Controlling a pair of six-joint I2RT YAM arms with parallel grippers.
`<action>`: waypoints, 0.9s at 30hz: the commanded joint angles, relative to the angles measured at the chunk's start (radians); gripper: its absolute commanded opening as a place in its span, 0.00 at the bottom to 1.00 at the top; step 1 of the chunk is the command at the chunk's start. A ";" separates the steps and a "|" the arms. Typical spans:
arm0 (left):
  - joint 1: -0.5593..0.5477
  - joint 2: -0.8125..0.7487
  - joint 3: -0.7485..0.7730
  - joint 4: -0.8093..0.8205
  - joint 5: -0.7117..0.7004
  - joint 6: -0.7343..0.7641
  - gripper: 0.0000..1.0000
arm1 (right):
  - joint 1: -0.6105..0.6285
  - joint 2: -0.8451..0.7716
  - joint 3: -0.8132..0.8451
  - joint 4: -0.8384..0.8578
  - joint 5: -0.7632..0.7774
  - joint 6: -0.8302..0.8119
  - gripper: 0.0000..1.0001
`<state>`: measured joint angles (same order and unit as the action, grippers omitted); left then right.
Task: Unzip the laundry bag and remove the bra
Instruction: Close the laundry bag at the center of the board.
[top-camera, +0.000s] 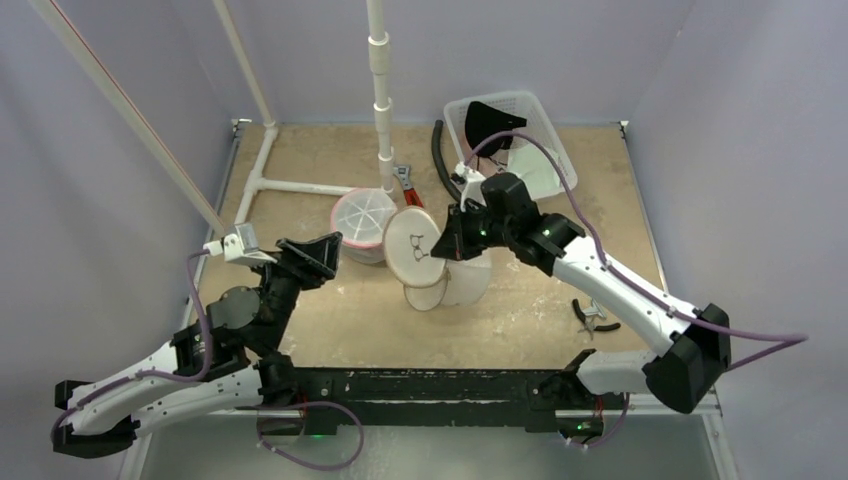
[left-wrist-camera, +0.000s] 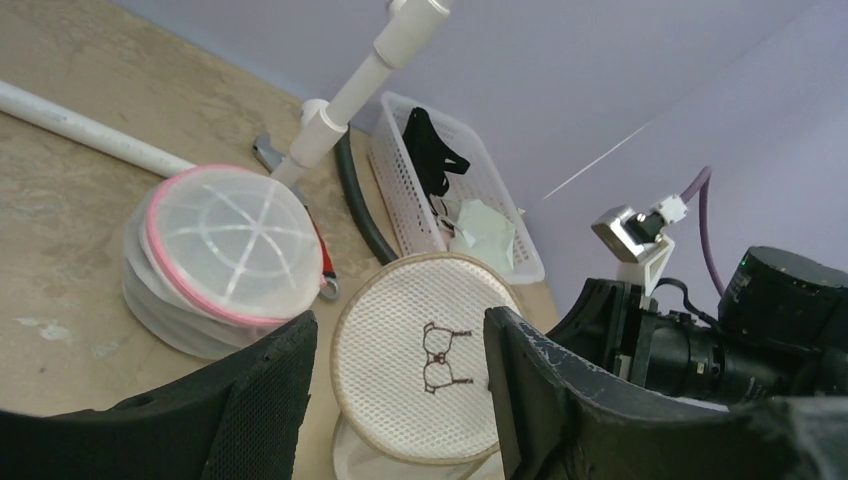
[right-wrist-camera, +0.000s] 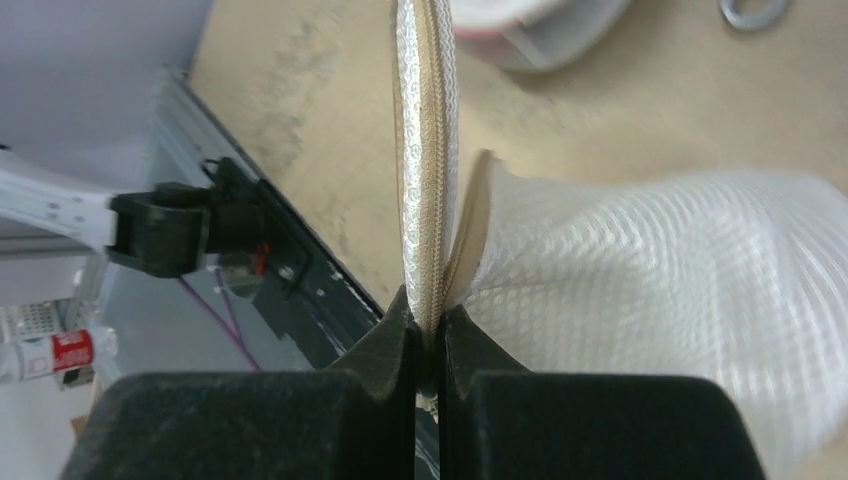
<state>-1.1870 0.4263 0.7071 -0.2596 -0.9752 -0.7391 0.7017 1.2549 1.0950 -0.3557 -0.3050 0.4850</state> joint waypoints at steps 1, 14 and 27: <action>-0.002 0.006 0.070 -0.025 -0.040 0.068 0.61 | 0.048 0.053 0.222 0.127 -0.150 -0.042 0.00; -0.002 -0.001 0.006 -0.054 -0.045 0.014 0.61 | 0.063 -0.038 -0.321 0.386 -0.249 0.070 0.00; -0.002 0.083 -0.044 -0.064 0.046 -0.043 0.64 | 0.051 -0.090 -0.659 0.573 -0.236 0.114 0.00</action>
<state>-1.1870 0.4873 0.6758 -0.3225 -0.9703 -0.7509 0.7532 1.1873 0.4198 0.1318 -0.5255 0.6022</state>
